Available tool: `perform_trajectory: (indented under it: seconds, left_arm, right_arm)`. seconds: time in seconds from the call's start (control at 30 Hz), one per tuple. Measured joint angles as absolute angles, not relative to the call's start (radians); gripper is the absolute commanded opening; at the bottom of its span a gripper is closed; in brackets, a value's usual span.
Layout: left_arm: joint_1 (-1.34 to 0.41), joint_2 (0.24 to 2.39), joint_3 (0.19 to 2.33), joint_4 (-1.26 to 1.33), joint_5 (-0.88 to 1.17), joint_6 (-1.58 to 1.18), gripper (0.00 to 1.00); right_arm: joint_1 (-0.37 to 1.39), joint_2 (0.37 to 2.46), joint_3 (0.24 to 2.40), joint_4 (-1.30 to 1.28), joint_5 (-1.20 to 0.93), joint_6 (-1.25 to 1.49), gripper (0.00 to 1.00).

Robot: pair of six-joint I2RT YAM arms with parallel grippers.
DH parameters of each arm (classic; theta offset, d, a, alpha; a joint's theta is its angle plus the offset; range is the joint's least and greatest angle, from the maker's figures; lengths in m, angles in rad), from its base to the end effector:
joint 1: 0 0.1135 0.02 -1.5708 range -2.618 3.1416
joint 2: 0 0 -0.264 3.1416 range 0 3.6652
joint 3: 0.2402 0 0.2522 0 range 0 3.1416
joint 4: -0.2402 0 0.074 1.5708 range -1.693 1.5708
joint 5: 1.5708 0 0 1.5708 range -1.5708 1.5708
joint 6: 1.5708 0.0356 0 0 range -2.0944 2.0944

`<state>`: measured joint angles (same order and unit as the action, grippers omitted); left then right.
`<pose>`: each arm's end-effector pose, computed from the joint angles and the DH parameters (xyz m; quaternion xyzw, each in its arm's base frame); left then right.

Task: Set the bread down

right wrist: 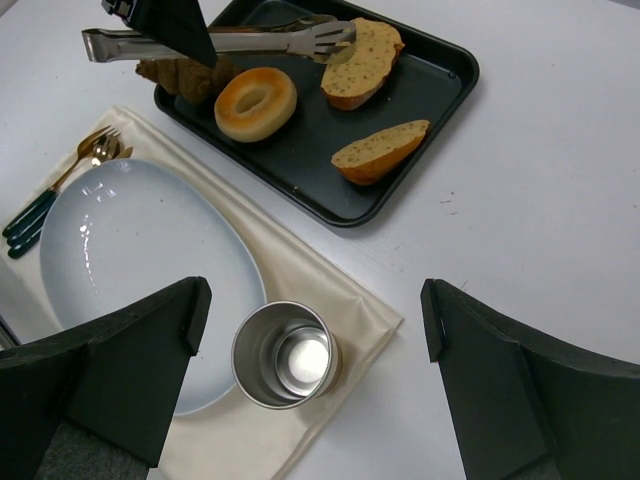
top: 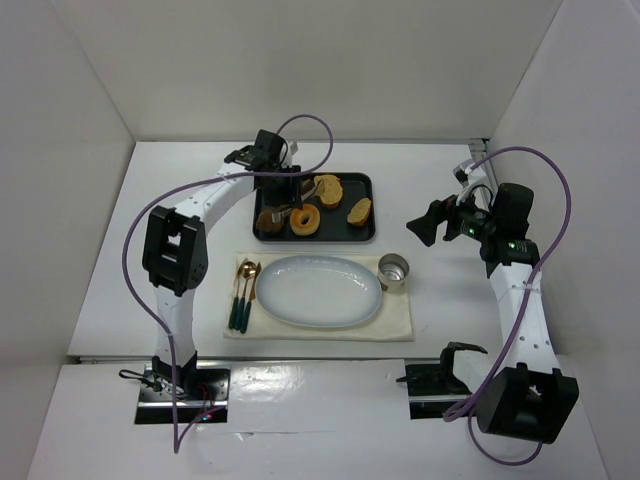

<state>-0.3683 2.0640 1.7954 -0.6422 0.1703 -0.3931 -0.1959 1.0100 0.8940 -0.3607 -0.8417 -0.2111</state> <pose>0.4307 -0.1727 0.2527 0.0159 0.9429 -0.1947 0.2699 0.2177 -0.0161 0.3235 -0.2184 0.7779 0.2458 0.5355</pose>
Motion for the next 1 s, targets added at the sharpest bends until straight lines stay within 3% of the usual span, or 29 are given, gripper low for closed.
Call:
perform_trajectory:
  seconds: [0.47,0.77,1.0]
  left_arm:
    - [-0.328,2.092,1.828,-0.664,0.277,-0.405,0.44]
    - [-0.307,2.108,1.828,-0.665,0.335,-0.427,0.0]
    - [-0.295,2.108,1.819,-0.643,0.364,-0.449,0.0]
  right_arm:
    - [-0.196,1.01,0.894,-0.361,-0.841,-0.211,1.0]
    - [-0.196,1.01,0.894,-0.361,-0.841,-0.212,1.0]
    - [-0.196,1.01,0.894,-0.361,-0.838,-0.212,1.0]
